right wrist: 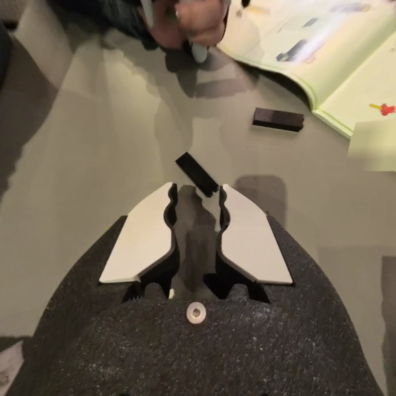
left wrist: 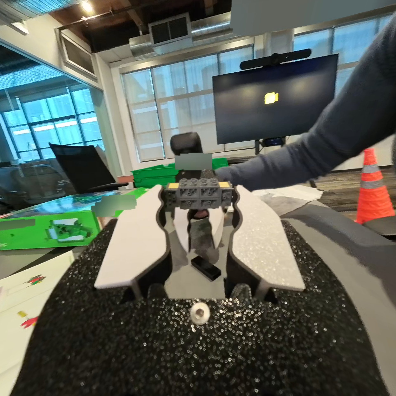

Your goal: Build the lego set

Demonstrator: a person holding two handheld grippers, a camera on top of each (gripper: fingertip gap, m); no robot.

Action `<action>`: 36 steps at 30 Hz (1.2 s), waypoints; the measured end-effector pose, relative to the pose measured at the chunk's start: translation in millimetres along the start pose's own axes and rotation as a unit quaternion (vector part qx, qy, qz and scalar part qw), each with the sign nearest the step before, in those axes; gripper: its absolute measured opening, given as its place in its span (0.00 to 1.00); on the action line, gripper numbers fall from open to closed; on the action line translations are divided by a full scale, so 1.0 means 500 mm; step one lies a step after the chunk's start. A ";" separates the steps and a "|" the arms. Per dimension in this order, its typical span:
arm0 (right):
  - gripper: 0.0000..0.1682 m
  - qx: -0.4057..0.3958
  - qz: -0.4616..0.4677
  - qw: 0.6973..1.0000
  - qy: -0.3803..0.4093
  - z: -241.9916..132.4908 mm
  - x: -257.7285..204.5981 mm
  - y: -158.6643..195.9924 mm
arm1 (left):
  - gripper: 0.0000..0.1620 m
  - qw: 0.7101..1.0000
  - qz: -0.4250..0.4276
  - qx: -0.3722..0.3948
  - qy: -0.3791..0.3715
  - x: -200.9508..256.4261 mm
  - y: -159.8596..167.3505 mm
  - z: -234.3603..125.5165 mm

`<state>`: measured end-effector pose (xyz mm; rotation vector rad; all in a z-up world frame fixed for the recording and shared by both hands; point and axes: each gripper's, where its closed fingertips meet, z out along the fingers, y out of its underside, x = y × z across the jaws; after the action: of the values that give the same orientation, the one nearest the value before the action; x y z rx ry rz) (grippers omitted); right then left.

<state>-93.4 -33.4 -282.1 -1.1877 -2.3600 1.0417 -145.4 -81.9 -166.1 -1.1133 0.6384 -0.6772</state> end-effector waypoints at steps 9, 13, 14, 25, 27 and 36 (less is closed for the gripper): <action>0.17 -0.044 -0.057 0.997 -0.033 0.039 0.018 0.012 | 0.37 1.000 -0.010 -0.008 0.019 0.009 0.008 0.005; 0.11 -0.064 -0.001 0.998 -0.029 0.007 0.011 0.011 | 0.37 1.000 -0.007 -0.014 0.019 0.010 0.013 0.007; 0.11 -0.084 0.017 0.996 -0.016 -0.008 0.016 0.015 | 0.37 1.000 -0.007 -0.016 0.019 0.009 0.014 0.008; 0.11 -0.550 0.088 0.822 0.119 -0.258 0.033 0.140 | 0.37 0.999 0.017 -0.038 0.008 0.011 0.024 0.011; 0.11 -0.599 0.100 0.785 0.119 -0.274 0.029 0.162 | 0.37 0.999 0.019 -0.038 0.007 0.011 0.024 0.011; 0.11 -0.663 0.077 0.736 0.115 -0.267 0.019 0.181 | 0.37 0.999 0.022 -0.039 0.007 0.011 0.024 0.012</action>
<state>25.4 72.6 -255.3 -1.7053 -2.6666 -1.0528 -135.4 -79.3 -176.4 -1.1640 0.7044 -0.6274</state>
